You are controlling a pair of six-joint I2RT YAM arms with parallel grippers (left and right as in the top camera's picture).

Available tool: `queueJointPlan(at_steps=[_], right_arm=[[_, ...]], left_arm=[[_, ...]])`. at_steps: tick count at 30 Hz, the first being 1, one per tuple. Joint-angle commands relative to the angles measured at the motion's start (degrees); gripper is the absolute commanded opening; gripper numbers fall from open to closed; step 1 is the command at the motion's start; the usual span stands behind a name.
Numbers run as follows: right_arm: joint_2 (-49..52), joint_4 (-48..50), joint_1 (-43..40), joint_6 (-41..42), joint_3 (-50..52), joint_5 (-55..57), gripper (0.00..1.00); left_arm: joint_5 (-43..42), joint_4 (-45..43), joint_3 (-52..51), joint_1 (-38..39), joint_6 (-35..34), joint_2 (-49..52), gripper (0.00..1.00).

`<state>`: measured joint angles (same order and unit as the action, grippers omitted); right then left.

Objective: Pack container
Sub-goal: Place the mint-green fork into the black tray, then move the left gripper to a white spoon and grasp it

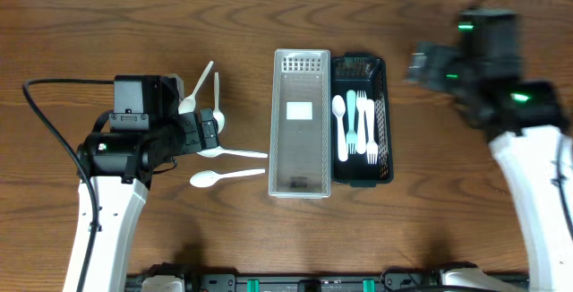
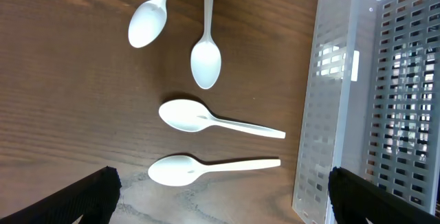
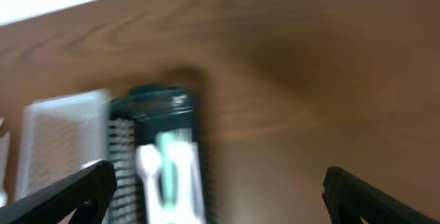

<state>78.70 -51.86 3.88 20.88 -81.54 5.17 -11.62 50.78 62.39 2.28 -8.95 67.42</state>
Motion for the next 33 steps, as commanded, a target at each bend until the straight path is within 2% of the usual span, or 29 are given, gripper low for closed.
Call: queueJointPlan(at_steps=[1,3,7,11,12,15,21,25,33], right_arm=[[1.75,-3.52,-5.46,0.96,0.94,-0.96,0.99],[2.47,-6.23,-7.67,1.05,1.64,-1.38,0.99],[4.5,-8.85,-9.29,2.82,3.78,-1.38,0.99],[6.45,-8.68,-9.27,3.93,5.95,-1.53,0.99],[7.04,-8.81,-9.27,3.93,6.21,-1.55,0.99],[8.52,-8.85,-9.25,3.93,6.34,-1.55,0.99],[9.49,-8.85,-9.16,3.93,6.34,-1.57,0.99],[9.49,-9.05,-9.16,3.93,6.34,-1.57,0.99],[9.49,-9.81,-9.16,3.91,6.34,-1.55,0.99]], left_arm=[[0.31,-0.52,0.85,-0.24,0.57,0.33,0.98],[0.55,-1.81,0.83,-0.26,-0.04,0.63,0.98],[4.66,-2.62,0.85,-0.28,-16.76,3.67,1.0],[10.1,-1.6,0.85,-0.28,-28.44,9.29,0.9],[10.19,-1.55,0.85,-0.28,-31.15,11.39,0.82],[10.16,-1.55,0.85,0.46,-36.52,16.09,0.73],[8.59,-1.27,0.83,2.89,-50.31,23.85,0.73],[7.5,-2.34,0.83,5.2,-55.43,28.2,0.73],[6.84,-8.57,0.83,9.99,-55.45,35.54,0.73]])
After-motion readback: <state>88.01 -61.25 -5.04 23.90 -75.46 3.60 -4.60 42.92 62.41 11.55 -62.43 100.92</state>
